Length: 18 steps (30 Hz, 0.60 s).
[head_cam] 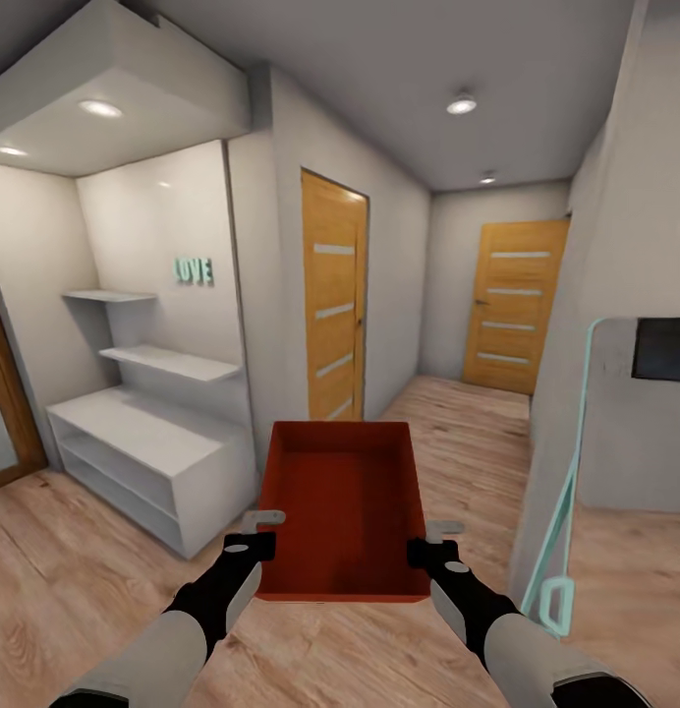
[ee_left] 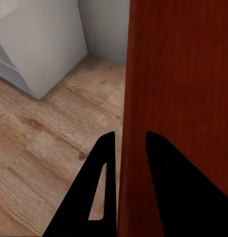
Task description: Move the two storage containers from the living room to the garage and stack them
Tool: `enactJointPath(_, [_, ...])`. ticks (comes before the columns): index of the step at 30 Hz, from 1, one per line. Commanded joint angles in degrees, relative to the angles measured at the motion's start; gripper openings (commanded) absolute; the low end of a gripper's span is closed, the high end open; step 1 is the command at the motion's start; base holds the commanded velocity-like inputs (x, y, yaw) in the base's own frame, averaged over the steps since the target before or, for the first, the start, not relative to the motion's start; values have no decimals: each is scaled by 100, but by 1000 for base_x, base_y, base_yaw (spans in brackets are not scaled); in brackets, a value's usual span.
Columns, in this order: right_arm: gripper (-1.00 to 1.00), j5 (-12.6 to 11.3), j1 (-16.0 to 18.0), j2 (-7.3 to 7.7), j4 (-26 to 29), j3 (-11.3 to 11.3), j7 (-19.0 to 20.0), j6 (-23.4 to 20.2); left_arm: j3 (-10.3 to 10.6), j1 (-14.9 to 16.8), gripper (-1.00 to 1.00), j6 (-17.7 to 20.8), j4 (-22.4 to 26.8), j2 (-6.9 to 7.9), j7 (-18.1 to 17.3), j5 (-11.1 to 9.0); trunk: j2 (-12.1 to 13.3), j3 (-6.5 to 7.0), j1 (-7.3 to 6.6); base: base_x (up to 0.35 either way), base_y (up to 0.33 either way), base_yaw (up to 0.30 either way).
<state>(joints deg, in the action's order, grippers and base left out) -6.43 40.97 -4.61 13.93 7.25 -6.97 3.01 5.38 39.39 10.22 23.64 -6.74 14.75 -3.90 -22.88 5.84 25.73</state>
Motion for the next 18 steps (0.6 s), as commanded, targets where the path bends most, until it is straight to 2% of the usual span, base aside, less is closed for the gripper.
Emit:
enactJointPath(1, [-100, -17, 7, 4, 14, -136, -6, 127, -151, -2, -100, 39, 2, 84, 72, -94, -4, -2, 5, 323, 96, -245])
enactJointPath(18, [-100, -17, 7, 5, 14, -136, -6, 130, -151, -2, -100, 40, 12, 94, 72, -94, -4, -2, 5, 323, 99, -245])
